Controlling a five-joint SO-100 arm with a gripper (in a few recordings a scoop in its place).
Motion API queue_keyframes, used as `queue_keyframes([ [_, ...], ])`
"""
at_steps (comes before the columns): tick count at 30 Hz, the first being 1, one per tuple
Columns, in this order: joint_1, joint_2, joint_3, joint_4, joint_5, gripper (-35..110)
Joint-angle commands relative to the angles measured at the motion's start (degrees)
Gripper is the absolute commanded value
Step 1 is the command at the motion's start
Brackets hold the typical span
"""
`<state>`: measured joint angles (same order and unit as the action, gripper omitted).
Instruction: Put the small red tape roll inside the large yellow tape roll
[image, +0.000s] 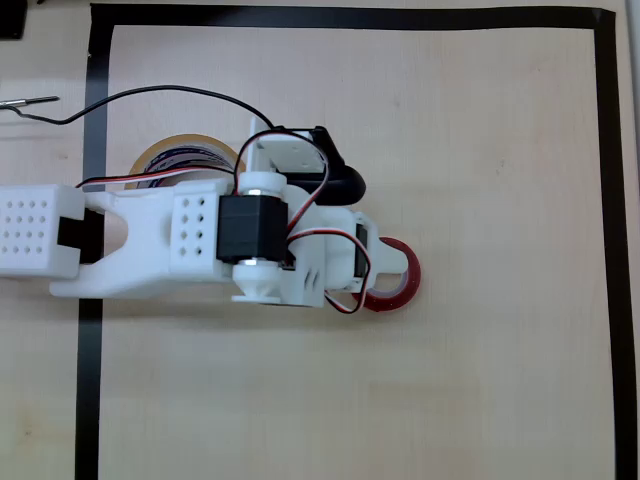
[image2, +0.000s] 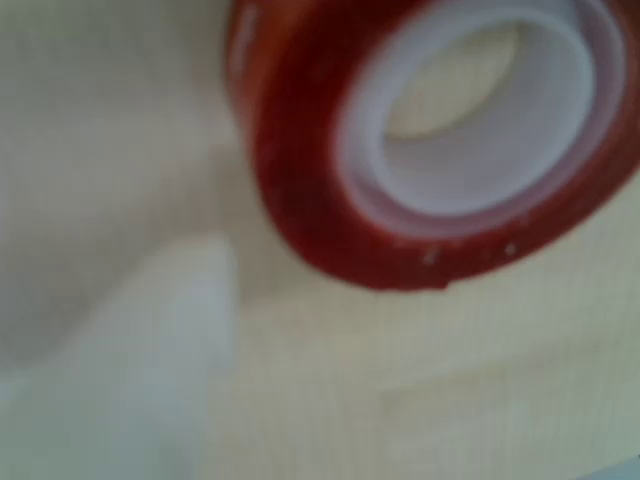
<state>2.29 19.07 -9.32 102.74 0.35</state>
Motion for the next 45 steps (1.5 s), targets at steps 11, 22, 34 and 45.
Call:
queue_keyframes([
  [11, -1.05, -3.25, -2.99, 0.79, -0.26, 26],
  [22, -1.41, -8.09, -1.23, 0.79, -1.58, 33],
  [34, -2.90, -2.37, 13.27, 0.79, -1.58, 0],
  [45, -3.25, 4.22, 1.05, 0.79, -7.38, 0],
])
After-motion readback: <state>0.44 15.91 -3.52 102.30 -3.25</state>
